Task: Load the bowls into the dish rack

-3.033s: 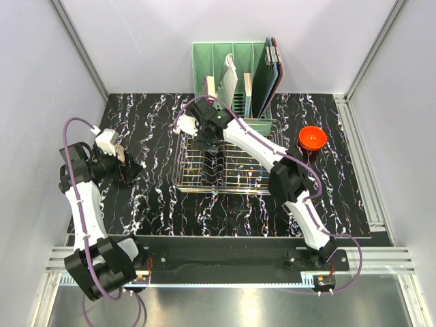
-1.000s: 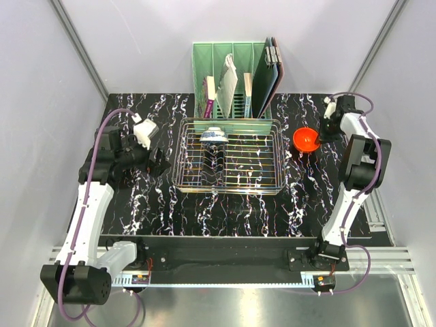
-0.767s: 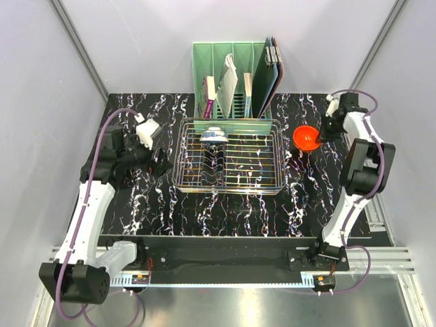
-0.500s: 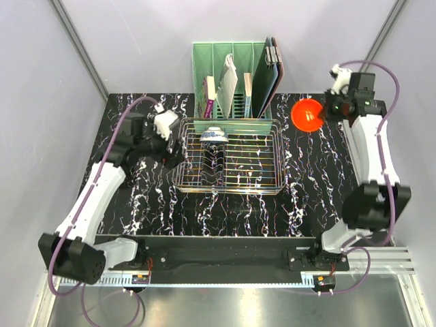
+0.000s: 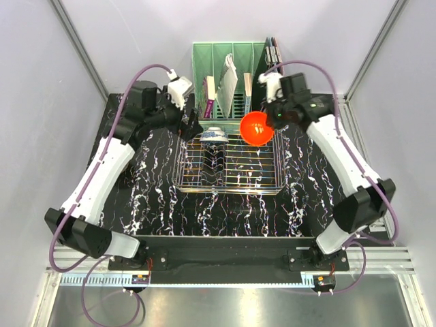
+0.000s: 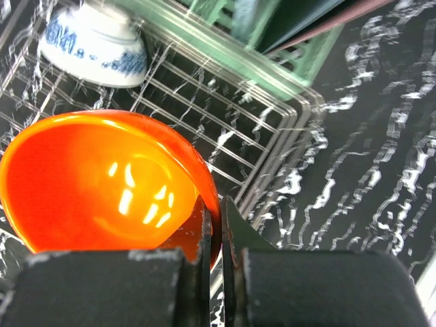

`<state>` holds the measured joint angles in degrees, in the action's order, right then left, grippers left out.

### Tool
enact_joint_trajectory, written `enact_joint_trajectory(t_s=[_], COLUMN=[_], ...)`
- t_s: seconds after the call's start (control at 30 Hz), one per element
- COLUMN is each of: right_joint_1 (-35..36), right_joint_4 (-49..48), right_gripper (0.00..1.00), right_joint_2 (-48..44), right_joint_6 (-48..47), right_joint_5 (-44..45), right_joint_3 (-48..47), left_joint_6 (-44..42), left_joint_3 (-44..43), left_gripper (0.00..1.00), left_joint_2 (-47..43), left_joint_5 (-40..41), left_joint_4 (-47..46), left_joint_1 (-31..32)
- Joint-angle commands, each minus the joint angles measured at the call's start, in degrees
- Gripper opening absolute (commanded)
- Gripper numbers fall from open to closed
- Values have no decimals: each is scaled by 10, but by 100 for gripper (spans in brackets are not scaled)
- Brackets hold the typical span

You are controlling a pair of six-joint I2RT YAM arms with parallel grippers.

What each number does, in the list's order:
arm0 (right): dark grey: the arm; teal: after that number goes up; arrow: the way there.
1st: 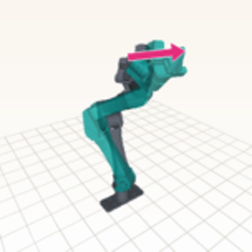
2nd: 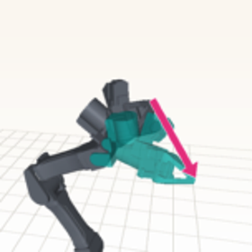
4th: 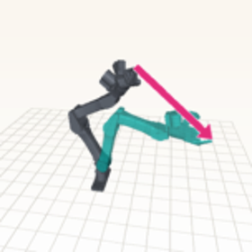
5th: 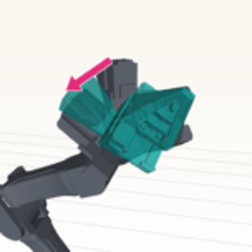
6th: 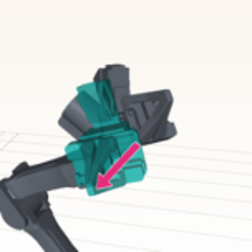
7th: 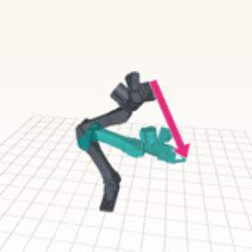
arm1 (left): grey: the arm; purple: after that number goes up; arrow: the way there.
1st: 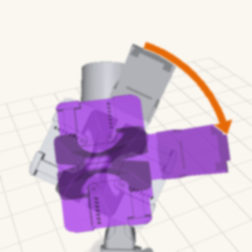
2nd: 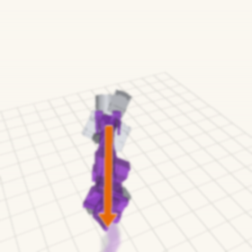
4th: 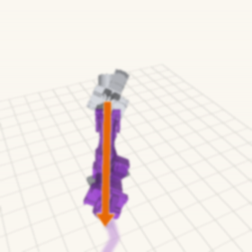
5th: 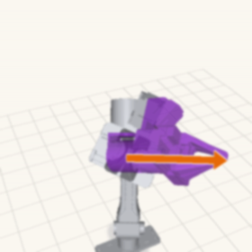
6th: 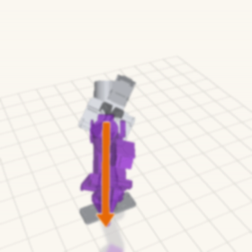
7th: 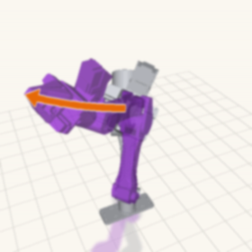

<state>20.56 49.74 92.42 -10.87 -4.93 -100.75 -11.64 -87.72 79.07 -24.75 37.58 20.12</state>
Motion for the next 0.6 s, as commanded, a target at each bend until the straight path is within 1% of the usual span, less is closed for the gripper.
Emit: enact_joint_trajectory(t_s=[0.0,0.07,0.23,0.57], right_joint_1=[67,84,112,150], right_joint_4=[-1,-1,6,17], right_gripper=[0,0,0,0], right_joint_2=[25,42,74,83], right_joint_6=[-19,-29,-22,-19], right_joint_5=[66,87,84,89], right_joint_3=[-23,-30,-69,-97], left_joint_6=[36,42,43,43], left_joint_3=[-43,-51,-71,-83], left_gripper=[99,99,99,99], left_joint_2=[35,54,90,130], left_joint_5=[-26,-21,-6,20], left_joint_4=[-18,-21,-21,-22], left_joint_1=[20,33,64,95])
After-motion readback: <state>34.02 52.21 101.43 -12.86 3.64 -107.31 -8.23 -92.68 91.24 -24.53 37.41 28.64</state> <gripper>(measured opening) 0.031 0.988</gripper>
